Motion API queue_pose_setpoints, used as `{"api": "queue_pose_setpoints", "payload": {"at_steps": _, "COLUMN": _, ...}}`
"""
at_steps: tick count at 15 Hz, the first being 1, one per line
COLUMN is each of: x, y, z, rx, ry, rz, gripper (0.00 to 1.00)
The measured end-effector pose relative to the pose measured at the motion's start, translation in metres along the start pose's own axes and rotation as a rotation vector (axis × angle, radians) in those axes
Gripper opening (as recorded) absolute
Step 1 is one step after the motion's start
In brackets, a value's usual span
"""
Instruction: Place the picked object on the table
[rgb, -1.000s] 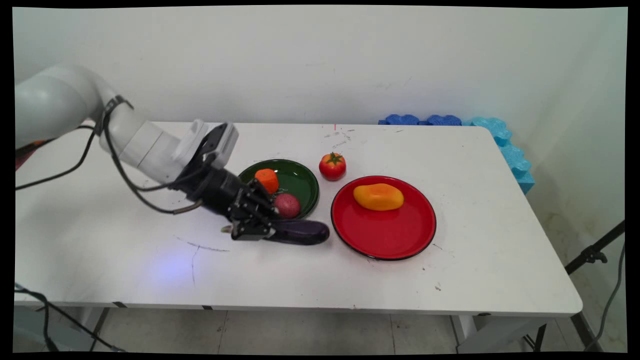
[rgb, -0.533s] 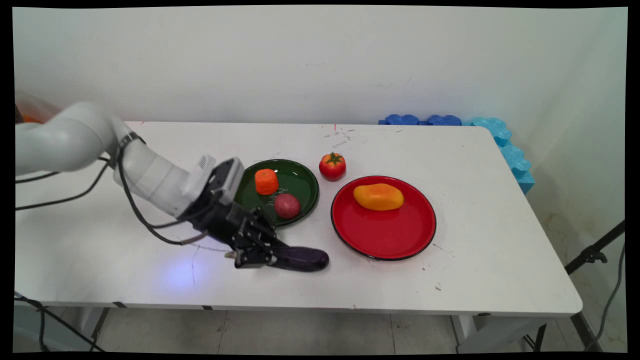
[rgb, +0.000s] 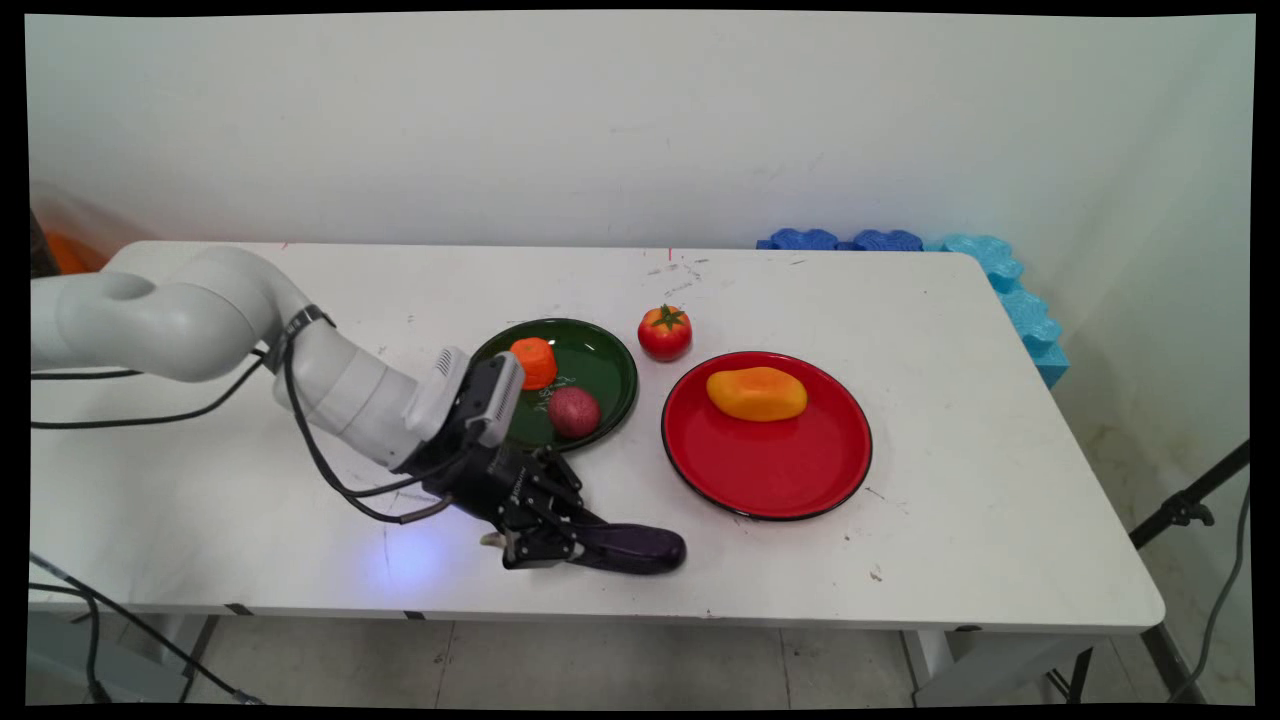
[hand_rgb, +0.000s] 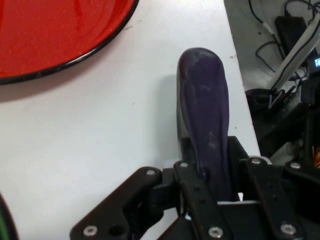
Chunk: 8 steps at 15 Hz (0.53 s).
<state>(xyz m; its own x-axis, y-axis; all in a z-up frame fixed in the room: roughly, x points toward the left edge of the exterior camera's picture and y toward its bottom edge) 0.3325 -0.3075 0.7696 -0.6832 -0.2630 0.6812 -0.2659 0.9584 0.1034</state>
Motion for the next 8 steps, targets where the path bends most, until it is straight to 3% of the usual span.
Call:
{"api": "queue_pose_setpoints", "payload": {"at_steps": 4, "x": 0.0005, "y": 0.0019, "z": 0.0089, "rx": 0.0, "ry": 0.003, "rz": -0.003, "gripper": 0.0}}
{"api": "queue_pose_setpoints", "payload": {"at_steps": 5, "x": 0.0008, "y": 0.0023, "z": 0.0105, "rx": 0.0, "ry": 0.004, "rz": -0.001, "gripper": 1.0}}
{"api": "queue_pose_setpoints", "payload": {"at_steps": 8, "x": 0.0018, "y": 0.0024, "z": 0.0129, "rx": 0.005, "ry": 0.006, "rz": 0.001, "gripper": 1.0}}
